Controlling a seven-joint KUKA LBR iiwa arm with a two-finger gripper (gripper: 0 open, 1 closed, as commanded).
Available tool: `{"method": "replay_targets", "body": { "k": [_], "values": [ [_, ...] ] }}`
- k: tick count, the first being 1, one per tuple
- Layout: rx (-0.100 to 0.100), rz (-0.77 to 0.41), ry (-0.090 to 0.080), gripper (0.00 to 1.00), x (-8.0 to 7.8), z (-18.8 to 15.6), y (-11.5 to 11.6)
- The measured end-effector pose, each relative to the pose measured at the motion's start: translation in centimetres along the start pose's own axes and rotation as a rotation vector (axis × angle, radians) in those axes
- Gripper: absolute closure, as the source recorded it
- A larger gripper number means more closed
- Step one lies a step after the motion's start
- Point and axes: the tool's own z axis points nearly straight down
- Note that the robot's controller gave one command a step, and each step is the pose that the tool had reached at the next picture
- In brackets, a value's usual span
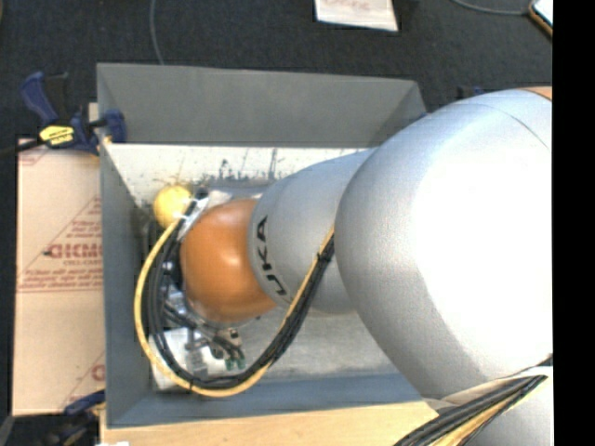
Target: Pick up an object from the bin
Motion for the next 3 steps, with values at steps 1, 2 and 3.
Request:
{"method": "replay_targets", "body": {
  "k": [1,2,3],
  "values": [
    [-0.003,-0.354,-0.013,1.00,0.0,-0.1,-0.7],
    [-0.003,-0.354,-0.013,1.00,0.0,-0.1,-0.7],
    [-0.002,-0.354,-0.004,1.00,0.2,-1.5,-0.7]
  ]
}}
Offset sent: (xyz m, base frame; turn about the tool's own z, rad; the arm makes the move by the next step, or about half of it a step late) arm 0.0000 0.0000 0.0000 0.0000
